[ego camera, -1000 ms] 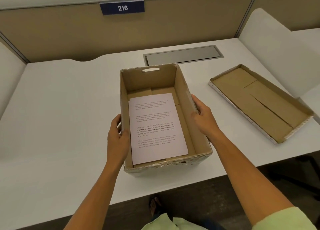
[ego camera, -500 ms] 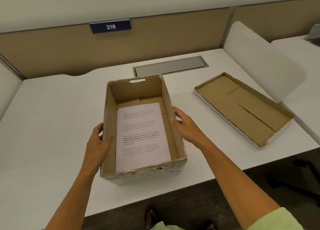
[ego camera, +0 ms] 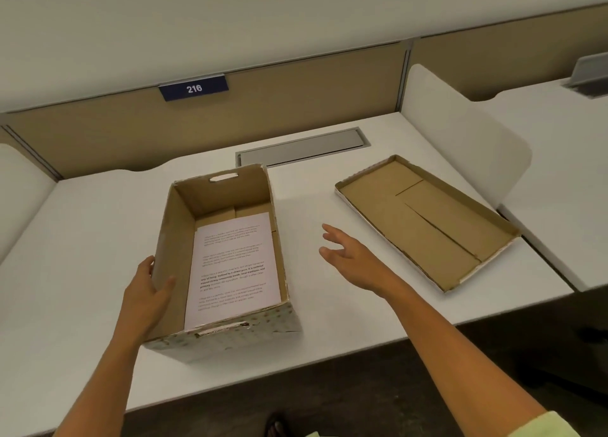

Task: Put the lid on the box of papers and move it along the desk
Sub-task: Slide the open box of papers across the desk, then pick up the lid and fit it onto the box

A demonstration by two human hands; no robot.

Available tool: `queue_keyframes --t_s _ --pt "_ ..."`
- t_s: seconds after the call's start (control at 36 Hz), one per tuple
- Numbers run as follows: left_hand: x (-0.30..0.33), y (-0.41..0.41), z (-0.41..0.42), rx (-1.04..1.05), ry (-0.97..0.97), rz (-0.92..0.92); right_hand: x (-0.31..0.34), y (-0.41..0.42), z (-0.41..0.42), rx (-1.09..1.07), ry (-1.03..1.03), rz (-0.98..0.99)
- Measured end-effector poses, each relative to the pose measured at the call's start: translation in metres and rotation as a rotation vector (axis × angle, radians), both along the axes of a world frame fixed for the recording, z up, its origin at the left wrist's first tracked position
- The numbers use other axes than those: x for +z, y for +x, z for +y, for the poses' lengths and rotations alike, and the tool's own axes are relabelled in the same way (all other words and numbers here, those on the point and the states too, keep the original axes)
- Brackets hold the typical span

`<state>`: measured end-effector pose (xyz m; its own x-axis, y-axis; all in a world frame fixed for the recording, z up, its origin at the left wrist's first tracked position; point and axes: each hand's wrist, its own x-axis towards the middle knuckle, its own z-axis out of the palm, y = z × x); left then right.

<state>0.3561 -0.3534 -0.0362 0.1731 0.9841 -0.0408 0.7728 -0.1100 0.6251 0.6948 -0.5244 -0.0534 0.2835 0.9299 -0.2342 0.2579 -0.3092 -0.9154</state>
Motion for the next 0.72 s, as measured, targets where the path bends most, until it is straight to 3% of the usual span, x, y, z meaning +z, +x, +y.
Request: queue_keyframes --t_s 0.17,0.31,0.72 --pt "0.021 0.024 -0.02 0.076 0.252 -0.025 0.002 0.025 -0.018 -0.003 0.02 -0.017" --pt "0.03 0.07 -0.051 -0.108 0.424 -0.022 0.002 0.04 -0.033 -0.009 0.034 -0.024" --pt "0.016 0.213 -0.127 -0.336 0.272 -0.14 -0.012 0.073 -0.088 -0.027 0.021 -0.163"
